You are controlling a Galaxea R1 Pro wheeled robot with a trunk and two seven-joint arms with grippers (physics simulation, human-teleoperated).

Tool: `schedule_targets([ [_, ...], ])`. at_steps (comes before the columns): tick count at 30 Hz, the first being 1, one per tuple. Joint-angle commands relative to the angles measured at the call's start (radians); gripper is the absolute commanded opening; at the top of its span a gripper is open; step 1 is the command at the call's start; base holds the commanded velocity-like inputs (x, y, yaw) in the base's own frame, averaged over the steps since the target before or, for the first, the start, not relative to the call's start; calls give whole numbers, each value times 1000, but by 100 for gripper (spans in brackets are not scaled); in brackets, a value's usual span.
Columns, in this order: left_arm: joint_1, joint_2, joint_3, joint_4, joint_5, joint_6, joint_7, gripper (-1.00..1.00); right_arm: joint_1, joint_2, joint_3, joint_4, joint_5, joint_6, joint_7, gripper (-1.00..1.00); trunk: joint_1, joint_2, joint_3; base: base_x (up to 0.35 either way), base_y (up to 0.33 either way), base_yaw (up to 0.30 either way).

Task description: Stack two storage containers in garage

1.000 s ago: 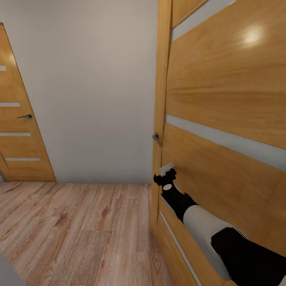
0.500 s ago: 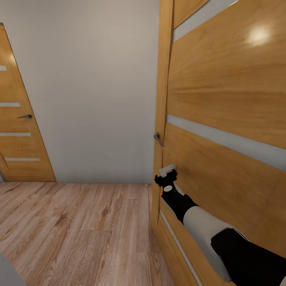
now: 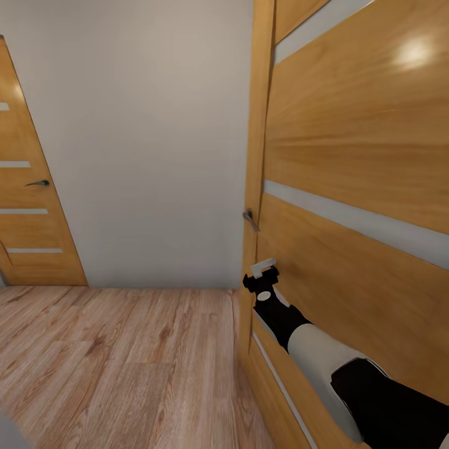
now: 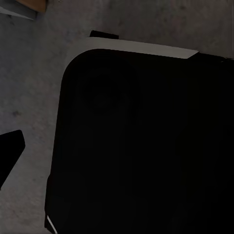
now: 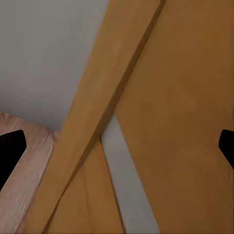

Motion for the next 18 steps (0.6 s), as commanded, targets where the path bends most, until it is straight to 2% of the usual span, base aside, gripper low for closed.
schedule_targets([
  [1,0,0,0,-1,7,-2,0,100,-1,0,-1,1,11,4,-10,100,0,0,-1,175,0,0],
  [5,0,1,1,-1,7,-2,0,100,-1,0,-1,1,11,5,-10,100,0,0,-1,154,0,0],
  [18,0,2,1,-1,7,-2,0,100,-1,0,-3,1,12,1,-10,100,0,0,-1,48,0,0],
])
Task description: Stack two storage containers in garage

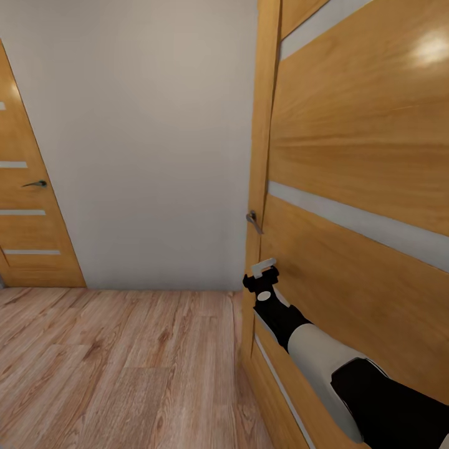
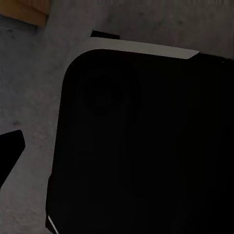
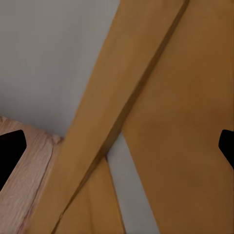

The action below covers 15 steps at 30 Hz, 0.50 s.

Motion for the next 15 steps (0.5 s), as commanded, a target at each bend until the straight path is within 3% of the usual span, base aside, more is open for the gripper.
schedule_targets([
  [1,0,0,0,-1,7,-2,0,100,-1,0,-2,1,11,4,-10,100,0,0,-1,105,0,0],
  [15,0,-1,0,-1,7,-2,-1,100,-1,0,-2,1,9,4,-11,100,0,0,-1,108,0,0],
])
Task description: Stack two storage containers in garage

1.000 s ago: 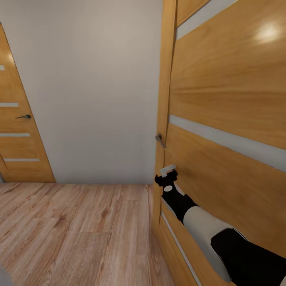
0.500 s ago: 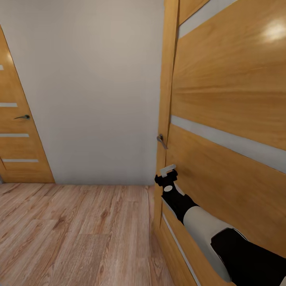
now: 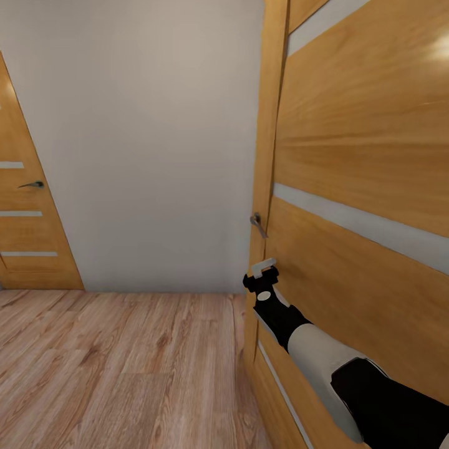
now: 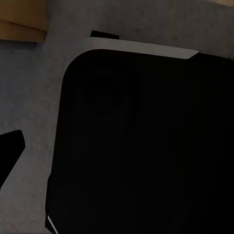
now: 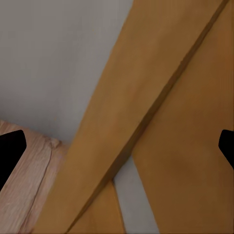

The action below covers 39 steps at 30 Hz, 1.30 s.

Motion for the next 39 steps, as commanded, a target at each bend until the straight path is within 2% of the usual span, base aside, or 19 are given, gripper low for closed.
schedule_targets([
  [1,0,0,0,-1,7,-2,0,100,-1,0,-2,1,10,4,-10,100,0,0,-1,95,0,0],
  [8,0,-1,0,-1,7,-2,1,100,-1,0,-10,1,11,7,-10,100,0,0,-1,28,0,0],
  [9,0,-1,0,-1,7,-2,1,100,-1,0,-21,1,12,8,-11,100,0,0,-1,3,0,0],
  [10,0,-2,0,-1,7,-2,1,100,-1,0,-67,1,14,16,-12,100,0,0,-1,0,0,0],
  [13,0,-2,0,-1,7,-2,1,100,-1,0,-91,1,15,22,-13,100,0,0,-1,0,0,0],
  [24,0,-2,0,-1,7,-2,1,100,-1,-1,-97,1,15,24,-13,100,0,0,-1,0,0,0],
  [28,0,-2,0,-1,7,-2,1,100,-1,-28,-97,1,15,23,-13,100,0,0,-1,0,0,0],
  [36,0,-2,0,-1,7,-2,1,100,-1,-62,-98,-2,15,22,-14,100,0,0,-1,0,0,0],
  [39,0,-2,0,-1,7,-2,1,100,-1,-85,-99,-3,15,22,-14,100,0,0,-1,0,0,0],
])
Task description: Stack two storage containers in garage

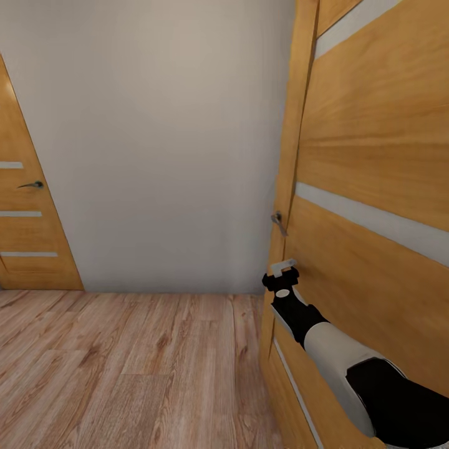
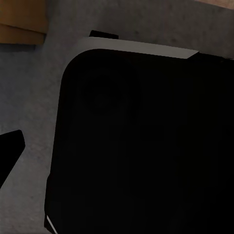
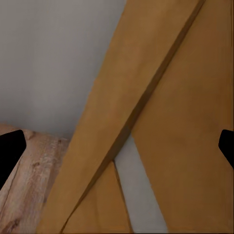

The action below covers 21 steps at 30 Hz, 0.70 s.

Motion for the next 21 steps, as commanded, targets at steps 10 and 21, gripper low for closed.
schedule_targets([
  [10,0,0,0,-1,7,-2,0,100,-1,-61,-4,-6,10,5,-10,100,0,-1,-1,0,0,0],
  [21,0,0,0,-1,7,-2,0,100,-1,-101,-77,-7,11,4,-8,100,0,-1,-1,0,0,0],
])
